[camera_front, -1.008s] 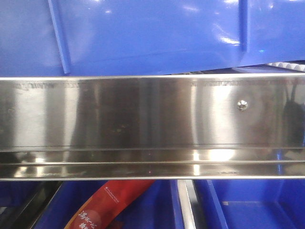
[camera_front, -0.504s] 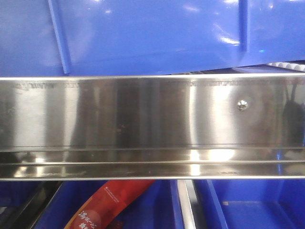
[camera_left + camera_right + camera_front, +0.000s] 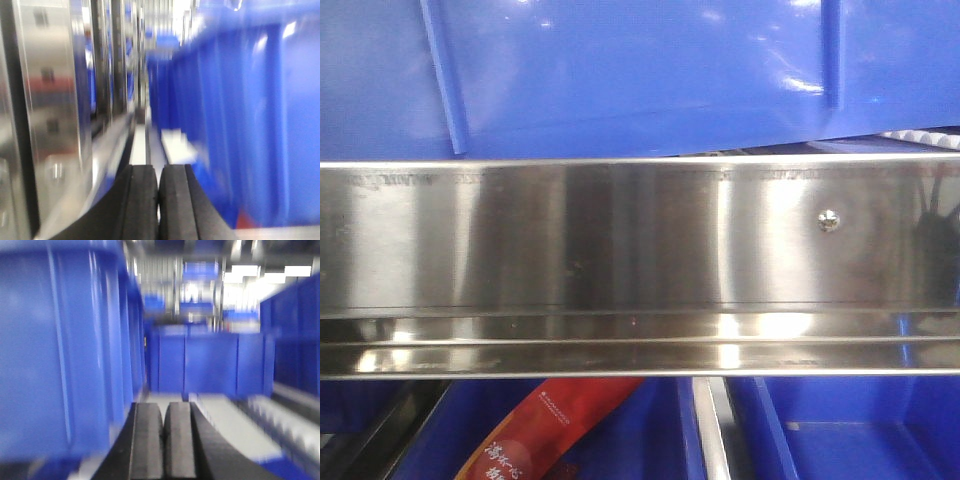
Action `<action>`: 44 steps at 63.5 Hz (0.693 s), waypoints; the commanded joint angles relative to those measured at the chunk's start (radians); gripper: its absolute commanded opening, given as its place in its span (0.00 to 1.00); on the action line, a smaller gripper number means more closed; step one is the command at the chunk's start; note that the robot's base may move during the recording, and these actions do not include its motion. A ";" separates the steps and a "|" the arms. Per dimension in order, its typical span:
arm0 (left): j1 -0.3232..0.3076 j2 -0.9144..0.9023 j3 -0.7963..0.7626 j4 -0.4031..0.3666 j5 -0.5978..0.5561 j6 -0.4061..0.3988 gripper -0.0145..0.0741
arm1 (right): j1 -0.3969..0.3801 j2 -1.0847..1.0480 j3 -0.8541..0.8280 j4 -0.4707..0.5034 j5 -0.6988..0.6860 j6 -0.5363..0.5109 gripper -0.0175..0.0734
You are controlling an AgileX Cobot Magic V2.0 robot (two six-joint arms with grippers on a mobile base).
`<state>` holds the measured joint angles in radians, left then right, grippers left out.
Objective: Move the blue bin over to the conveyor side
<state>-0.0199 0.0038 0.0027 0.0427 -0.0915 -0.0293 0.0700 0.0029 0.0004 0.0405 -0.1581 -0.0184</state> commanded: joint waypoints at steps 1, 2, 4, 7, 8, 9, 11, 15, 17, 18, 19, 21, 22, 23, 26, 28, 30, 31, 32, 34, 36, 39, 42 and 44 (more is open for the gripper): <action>0.002 -0.004 -0.013 -0.074 -0.077 -0.001 0.15 | 0.000 -0.003 -0.042 -0.007 -0.061 -0.005 0.09; 0.002 -0.004 -0.025 -0.108 -0.067 -0.001 0.15 | 0.000 -0.003 -0.058 -0.007 -0.044 -0.005 0.09; 0.002 -0.004 -0.054 -0.150 -0.033 -0.001 0.15 | 0.000 -0.003 -0.105 -0.007 0.007 -0.005 0.09; 0.002 -0.004 -0.111 -0.190 0.046 -0.001 0.15 | 0.000 -0.003 -0.178 -0.007 0.127 -0.005 0.09; 0.002 -0.004 -0.129 -0.197 0.072 -0.001 0.15 | 0.000 -0.003 -0.199 -0.007 0.165 -0.005 0.09; 0.002 -0.004 -0.155 -0.197 0.111 -0.001 0.15 | 0.000 -0.003 -0.221 -0.007 0.219 -0.005 0.09; 0.002 -0.004 -0.198 -0.197 0.162 -0.001 0.15 | 0.000 -0.003 -0.274 -0.007 0.303 -0.005 0.09; 0.002 0.007 -0.262 -0.192 0.213 -0.001 0.15 | 0.000 0.019 -0.368 -0.007 0.421 -0.005 0.09; 0.002 0.020 -0.300 -0.191 0.235 -0.001 0.15 | 0.000 0.037 -0.418 -0.007 0.460 -0.005 0.09; 0.002 0.028 -0.316 -0.190 0.244 -0.001 0.15 | 0.000 0.052 -0.438 -0.007 0.477 -0.005 0.09; 0.002 0.036 -0.331 -0.189 0.254 -0.001 0.15 | 0.000 0.063 -0.457 -0.007 0.493 -0.005 0.09; 0.002 0.062 -0.362 -0.180 0.278 -0.001 0.15 | 0.000 0.088 -0.496 -0.007 0.527 -0.005 0.09; 0.002 0.074 -0.379 -0.175 0.293 -0.001 0.15 | 0.000 0.103 -0.516 -0.007 0.540 -0.005 0.09; 0.002 0.087 -0.405 -0.170 0.309 -0.001 0.15 | 0.000 0.117 -0.545 -0.007 0.553 -0.005 0.09; 0.002 0.140 -0.468 -0.162 0.382 -0.001 0.15 | 0.000 0.174 -0.606 -0.007 0.591 -0.008 0.09; 0.002 0.175 -0.506 -0.162 0.420 -0.001 0.15 | 0.000 0.219 -0.657 -0.007 0.624 -0.009 0.09; 0.002 0.232 -0.564 -0.162 0.467 -0.001 0.15 | 0.000 0.266 -0.719 -0.007 0.661 -0.009 0.09; 0.002 0.263 -0.595 -0.162 0.483 -0.001 0.15 | 0.000 0.286 -0.740 -0.007 0.673 -0.009 0.09; 0.002 0.283 -0.615 -0.162 0.505 -0.001 0.15 | 0.000 0.316 -0.772 -0.007 0.692 -0.009 0.09; 0.002 0.323 -0.657 -0.160 0.534 -0.001 0.15 | 0.000 0.367 -0.816 -0.007 0.720 -0.009 0.09; 0.002 0.374 -0.711 -0.160 0.572 -0.001 0.15 | 0.000 0.408 -0.861 -0.007 0.762 -0.009 0.09; 0.002 0.456 -0.786 -0.150 0.626 -0.001 0.15 | 0.000 0.489 -0.956 -0.007 0.830 -0.009 0.09; 0.002 0.526 -0.863 -0.141 0.694 -0.001 0.15 | 0.000 0.546 -1.036 -0.007 0.901 -0.009 0.09; 0.002 0.564 -0.916 -0.141 0.742 -0.001 0.15 | 0.000 0.588 -1.089 -0.007 0.946 -0.009 0.09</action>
<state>-0.0189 0.4616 -0.7982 -0.1087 0.5374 -0.0293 0.0700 0.5007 -0.9726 0.0387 0.6862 -0.0184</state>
